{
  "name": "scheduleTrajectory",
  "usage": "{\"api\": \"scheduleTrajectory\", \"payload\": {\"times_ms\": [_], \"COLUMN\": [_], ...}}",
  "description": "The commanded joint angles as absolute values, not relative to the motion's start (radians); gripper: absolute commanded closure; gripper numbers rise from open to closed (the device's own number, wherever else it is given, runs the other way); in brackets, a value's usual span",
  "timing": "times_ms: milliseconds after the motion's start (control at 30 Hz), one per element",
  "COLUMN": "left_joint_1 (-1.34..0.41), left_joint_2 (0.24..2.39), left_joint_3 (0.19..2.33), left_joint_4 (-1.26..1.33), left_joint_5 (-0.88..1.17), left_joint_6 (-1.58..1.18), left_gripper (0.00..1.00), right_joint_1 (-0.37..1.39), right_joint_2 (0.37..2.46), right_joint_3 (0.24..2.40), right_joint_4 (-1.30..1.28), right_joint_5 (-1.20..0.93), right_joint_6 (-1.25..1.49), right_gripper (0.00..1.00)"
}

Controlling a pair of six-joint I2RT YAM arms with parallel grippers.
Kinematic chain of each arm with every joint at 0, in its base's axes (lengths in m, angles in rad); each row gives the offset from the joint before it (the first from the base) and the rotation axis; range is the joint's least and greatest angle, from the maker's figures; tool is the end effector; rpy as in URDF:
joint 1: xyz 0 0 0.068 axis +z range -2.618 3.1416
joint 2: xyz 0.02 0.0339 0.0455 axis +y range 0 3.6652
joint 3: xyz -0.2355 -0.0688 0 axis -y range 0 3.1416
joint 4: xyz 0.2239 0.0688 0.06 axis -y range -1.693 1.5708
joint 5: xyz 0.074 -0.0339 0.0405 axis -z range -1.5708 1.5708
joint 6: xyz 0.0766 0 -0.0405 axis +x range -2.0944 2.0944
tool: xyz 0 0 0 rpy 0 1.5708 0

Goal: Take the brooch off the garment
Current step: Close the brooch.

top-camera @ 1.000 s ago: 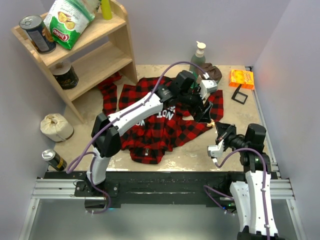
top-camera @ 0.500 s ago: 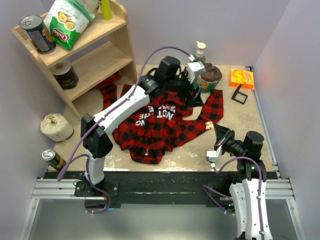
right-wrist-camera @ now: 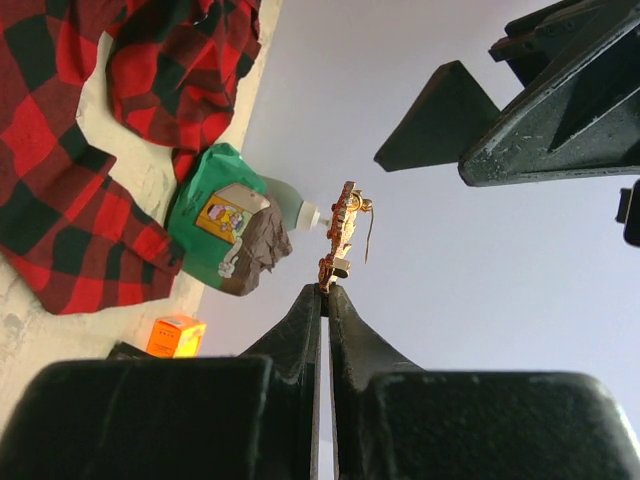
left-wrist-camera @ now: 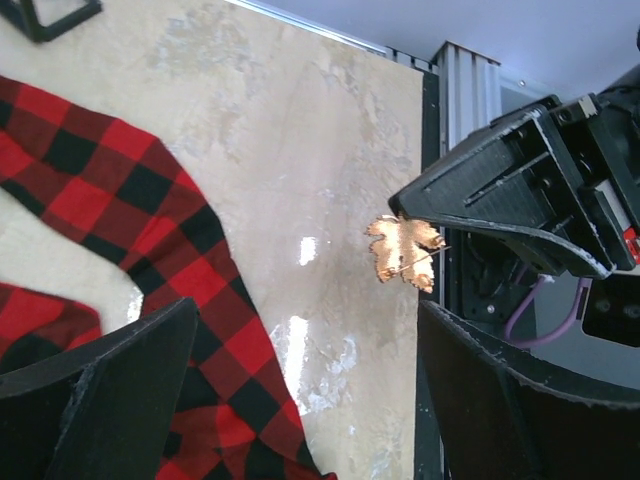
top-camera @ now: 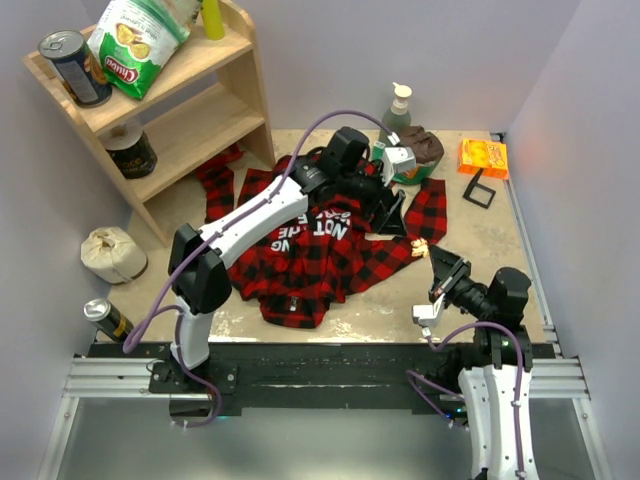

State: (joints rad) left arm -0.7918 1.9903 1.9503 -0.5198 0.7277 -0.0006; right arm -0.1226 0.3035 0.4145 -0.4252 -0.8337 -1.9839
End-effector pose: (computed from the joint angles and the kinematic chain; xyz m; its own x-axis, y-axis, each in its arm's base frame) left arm 0.2822 -0.3583 0.3099 -0.3736 0.3778 -0.8471 0.9271 0.1237 -0.3537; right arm 0.1364 0.0403 0.2295 0.6880 -0.7050 0.1722 -0.0334 -0.2678 -0.9629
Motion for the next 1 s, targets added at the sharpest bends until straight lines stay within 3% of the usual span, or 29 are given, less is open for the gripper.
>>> {"api": "scheduleTrajectory", "payload": {"times_ms": [0,667,967], "left_joint_1": [-0.805,-0.834,-0.857], "left_joint_2": [1.991,2.029,2.046], "left_joint_3": [1.944,1.927,1.94], "left_joint_4": [-0.479,-0.425,-0.419], "left_joint_5": [0.781,0.982,0.973], "left_joint_6": [0.032,0.055,0.055], "left_gripper": [0.04,0.04,0.04], "right_joint_1": [-0.12,-0.12,-0.12], "right_joint_2": [0.29,0.276,0.269], "right_joint_3": [0.445,0.471,0.474], "right_joint_4": [-0.4,-0.428,-0.44], "right_joint_5": [-0.865,-0.896,-0.91], "right_joint_6": [-2.272,-2.279,-2.281], "right_gripper": [1.0,1.0,1.0]}}
